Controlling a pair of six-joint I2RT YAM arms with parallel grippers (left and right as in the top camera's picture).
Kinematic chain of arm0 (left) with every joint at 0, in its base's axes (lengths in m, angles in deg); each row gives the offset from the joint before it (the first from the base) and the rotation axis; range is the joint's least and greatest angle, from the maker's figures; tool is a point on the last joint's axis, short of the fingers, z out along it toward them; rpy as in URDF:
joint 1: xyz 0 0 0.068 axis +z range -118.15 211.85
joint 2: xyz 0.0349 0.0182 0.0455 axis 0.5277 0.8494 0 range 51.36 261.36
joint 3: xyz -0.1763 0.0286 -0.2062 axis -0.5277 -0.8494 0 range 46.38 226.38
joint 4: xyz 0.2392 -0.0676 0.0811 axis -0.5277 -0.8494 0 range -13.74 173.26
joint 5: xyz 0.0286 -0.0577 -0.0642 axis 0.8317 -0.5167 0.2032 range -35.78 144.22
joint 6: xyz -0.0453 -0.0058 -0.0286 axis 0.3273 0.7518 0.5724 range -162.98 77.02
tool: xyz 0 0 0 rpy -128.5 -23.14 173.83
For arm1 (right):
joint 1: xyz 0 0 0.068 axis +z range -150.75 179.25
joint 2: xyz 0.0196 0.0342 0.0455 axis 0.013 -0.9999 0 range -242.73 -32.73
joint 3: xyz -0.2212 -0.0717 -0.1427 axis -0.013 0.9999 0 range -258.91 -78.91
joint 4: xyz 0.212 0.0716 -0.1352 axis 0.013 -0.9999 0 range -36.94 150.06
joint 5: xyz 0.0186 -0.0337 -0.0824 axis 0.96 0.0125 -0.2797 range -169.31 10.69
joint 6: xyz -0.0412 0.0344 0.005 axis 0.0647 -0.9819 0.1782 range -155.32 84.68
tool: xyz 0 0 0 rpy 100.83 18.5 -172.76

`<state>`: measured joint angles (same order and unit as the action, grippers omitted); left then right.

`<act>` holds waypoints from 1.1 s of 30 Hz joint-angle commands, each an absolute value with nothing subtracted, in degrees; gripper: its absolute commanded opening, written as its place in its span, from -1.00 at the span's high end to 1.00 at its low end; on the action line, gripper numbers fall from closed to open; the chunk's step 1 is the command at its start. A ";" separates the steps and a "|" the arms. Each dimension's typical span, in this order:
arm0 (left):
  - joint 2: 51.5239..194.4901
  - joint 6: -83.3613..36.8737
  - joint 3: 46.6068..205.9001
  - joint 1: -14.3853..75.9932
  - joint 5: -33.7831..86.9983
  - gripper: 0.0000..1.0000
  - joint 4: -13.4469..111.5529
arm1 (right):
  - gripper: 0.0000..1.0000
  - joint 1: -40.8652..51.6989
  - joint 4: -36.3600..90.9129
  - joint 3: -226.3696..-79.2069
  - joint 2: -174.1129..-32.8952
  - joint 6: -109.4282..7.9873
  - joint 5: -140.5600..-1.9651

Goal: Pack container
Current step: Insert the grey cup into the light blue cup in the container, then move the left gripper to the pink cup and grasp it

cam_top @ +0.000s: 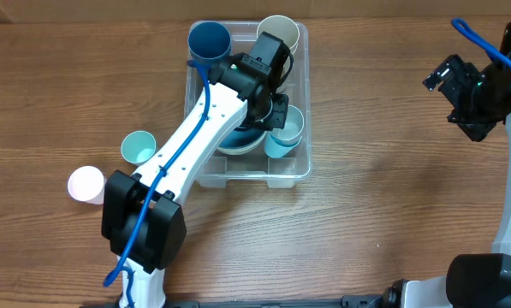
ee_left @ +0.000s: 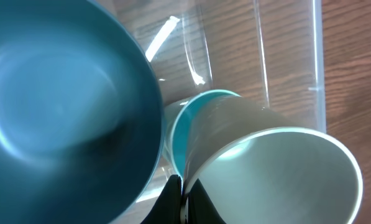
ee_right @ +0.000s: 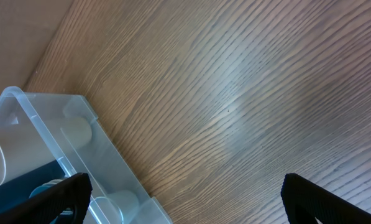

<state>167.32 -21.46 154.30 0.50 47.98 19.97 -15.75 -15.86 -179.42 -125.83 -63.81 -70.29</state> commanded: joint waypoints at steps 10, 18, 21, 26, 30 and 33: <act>164.13 -19.98 154.67 -0.05 48.60 0.90 16.74 | -1.00 -15.82 -15.71 -181.26 -125.22 -63.86 -70.20; 162.71 -18.05 155.45 0.43 51.22 0.09 10.68 | -1.00 -15.82 -15.73 -181.26 -125.22 -63.86 -70.20; 160.55 -18.03 157.66 2.09 52.29 0.07 7.21 | -1.00 -15.82 -15.68 -181.26 -125.22 -63.86 -70.20; 152.68 -16.79 158.67 12.08 54.87 -0.19 -0.86 | -1.00 -15.82 -15.73 -181.26 -125.22 -63.86 -70.20; 149.38 -17.44 158.67 23.65 54.85 -0.22 -7.22 | -1.00 -15.82 -15.73 -181.26 -125.22 -63.86 -70.20; 149.16 -19.91 158.62 30.92 54.80 -0.22 -9.99 | -1.00 -15.82 -15.77 -181.26 -125.22 -63.86 -70.20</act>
